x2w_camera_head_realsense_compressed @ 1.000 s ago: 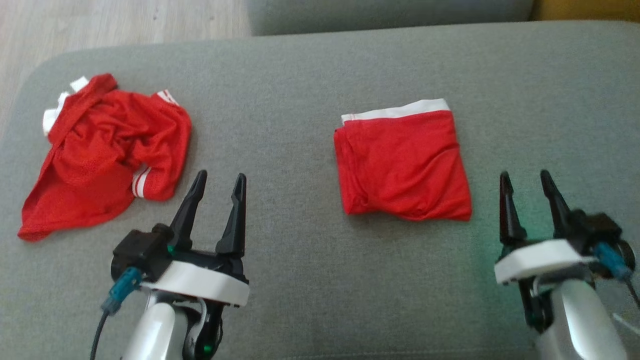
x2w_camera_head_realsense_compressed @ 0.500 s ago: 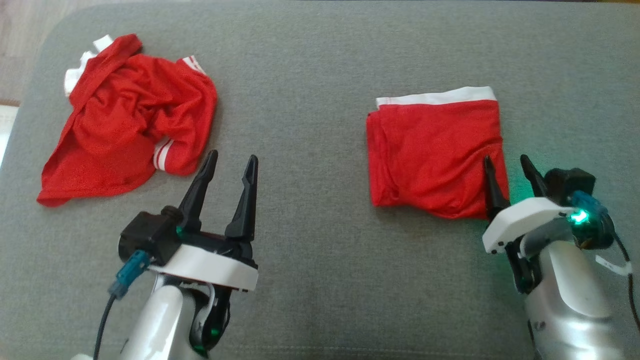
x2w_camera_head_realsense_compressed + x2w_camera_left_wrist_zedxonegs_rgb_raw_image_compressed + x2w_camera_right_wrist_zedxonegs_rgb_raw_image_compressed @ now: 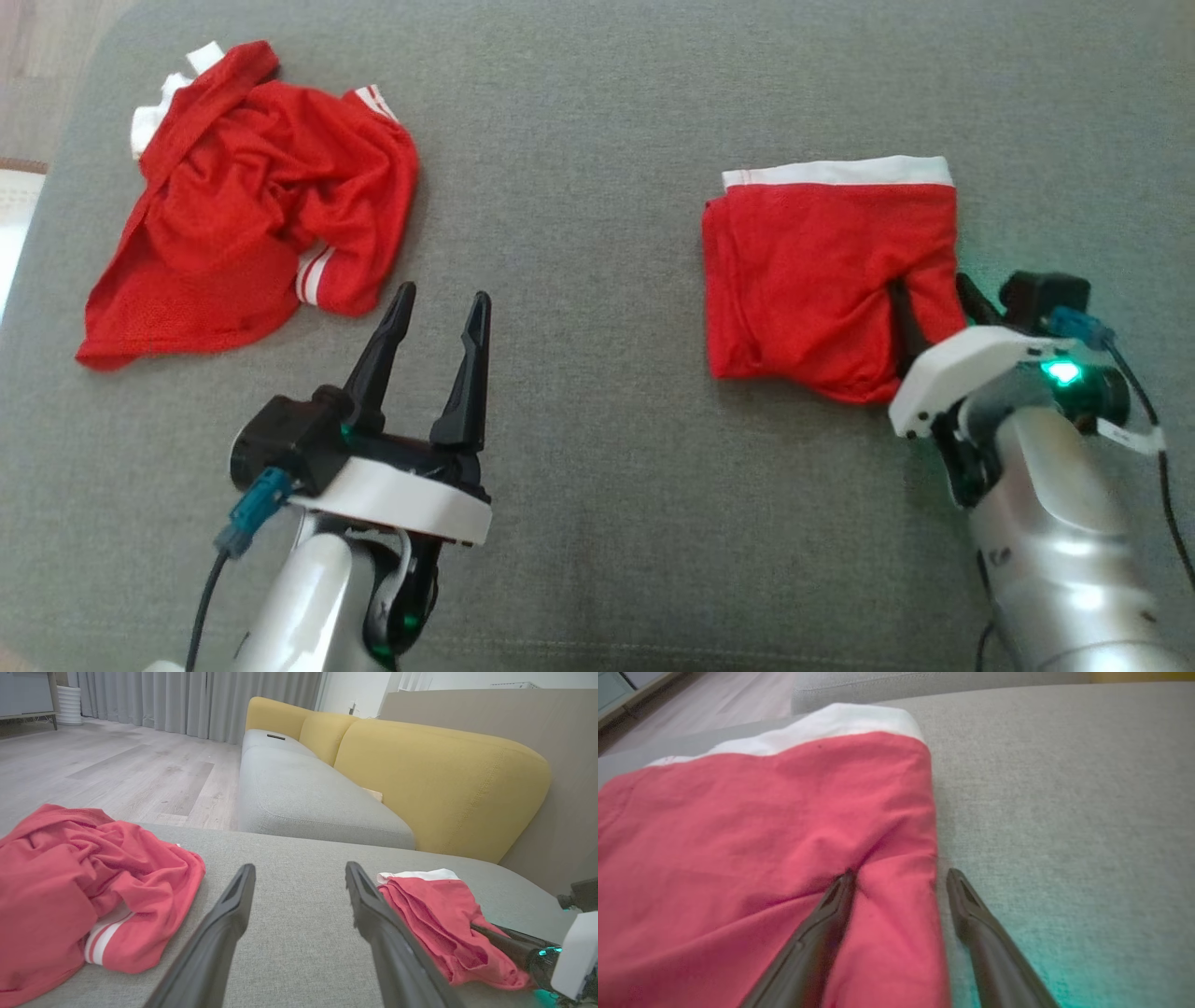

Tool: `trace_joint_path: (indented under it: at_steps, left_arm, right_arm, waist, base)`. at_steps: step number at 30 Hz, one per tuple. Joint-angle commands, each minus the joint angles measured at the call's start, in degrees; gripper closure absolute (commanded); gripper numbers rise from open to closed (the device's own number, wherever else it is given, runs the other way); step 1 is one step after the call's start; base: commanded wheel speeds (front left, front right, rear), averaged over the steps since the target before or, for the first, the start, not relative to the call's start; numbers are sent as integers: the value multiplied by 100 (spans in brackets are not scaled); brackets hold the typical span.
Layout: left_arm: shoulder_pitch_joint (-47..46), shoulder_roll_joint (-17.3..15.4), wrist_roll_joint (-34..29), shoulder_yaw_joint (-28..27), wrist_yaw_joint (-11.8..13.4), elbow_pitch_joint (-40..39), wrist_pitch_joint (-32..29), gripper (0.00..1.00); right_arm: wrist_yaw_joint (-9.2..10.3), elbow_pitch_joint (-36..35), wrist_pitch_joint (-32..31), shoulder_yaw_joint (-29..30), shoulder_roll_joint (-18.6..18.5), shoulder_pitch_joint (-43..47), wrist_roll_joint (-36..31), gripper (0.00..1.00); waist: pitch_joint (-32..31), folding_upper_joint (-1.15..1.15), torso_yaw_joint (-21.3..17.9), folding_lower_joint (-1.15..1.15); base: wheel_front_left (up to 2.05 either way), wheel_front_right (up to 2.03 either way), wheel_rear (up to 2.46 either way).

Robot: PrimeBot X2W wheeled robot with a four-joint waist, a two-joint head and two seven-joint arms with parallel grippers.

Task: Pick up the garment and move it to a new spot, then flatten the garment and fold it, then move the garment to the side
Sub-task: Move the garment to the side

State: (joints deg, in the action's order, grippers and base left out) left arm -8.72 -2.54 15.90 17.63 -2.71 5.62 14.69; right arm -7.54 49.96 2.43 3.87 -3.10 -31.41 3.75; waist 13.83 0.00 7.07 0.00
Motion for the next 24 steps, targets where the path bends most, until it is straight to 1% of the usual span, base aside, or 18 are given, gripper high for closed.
trace_joint_path:
  at_steps: [1, 2, 3, 8, 10, 13, 17, 24]
  left_arm:
    - [-258, -33, 35, -183, 18, -202, 31, 0]
    - [-256, -33, 24, -198, 13, -194, 31, 0]
    - [-253, -33, 7, -213, 3, -184, 31, 0]
    - [-254, -33, -48, -266, -28, -163, 31, 0]
    - [-253, -33, -76, -286, -34, -174, 31, 0]
    - [-255, -33, -97, -312, -49, -198, 31, 0]
    - [-287, -33, -114, -322, -67, -241, 31, 0]
    - [-453, -33, -134, -274, -111, -317, 31, 0]
  right_arm:
    - [5, -5, -56, -247, 23, -69, 87, 0]
    - [5, 37, -28, -394, 23, -104, 145, 28]
    - [5, 71, 26, -492, 23, -135, 73, 100]
    - [5, 151, 347, -738, -134, -278, -490, 100]
    - [5, 132, 420, -884, -290, -337, -685, 100]
    - [5, 75, 433, -1132, -650, -439, -886, 100]
    - [5, -10, 313, -1459, -1345, -564, -952, 100]
    - [5, 28, 55, -1816, -2792, -734, -789, 100]
  waist:
    - [-5, 0, -29, 0]
    - [-10, 0, -62, 0]
    - [-22, 0, -104, 0]
    - [-108, 0, -315, 0]
    - [-131, 0, -407, 0]
    - [-128, 0, -540, 0]
    - [-16, 0, -673, 0]
    - [350, 0, -679, 0]
  base:
    - [0, 0, 0]
    - [0, 0, 0]
    - [0, 0, 0]
    - [0, 0, 0]
    - [0, 0, 0]
    - [0, 0, 0]
    - [0, 0, 0]
    - [0, 0, 0]
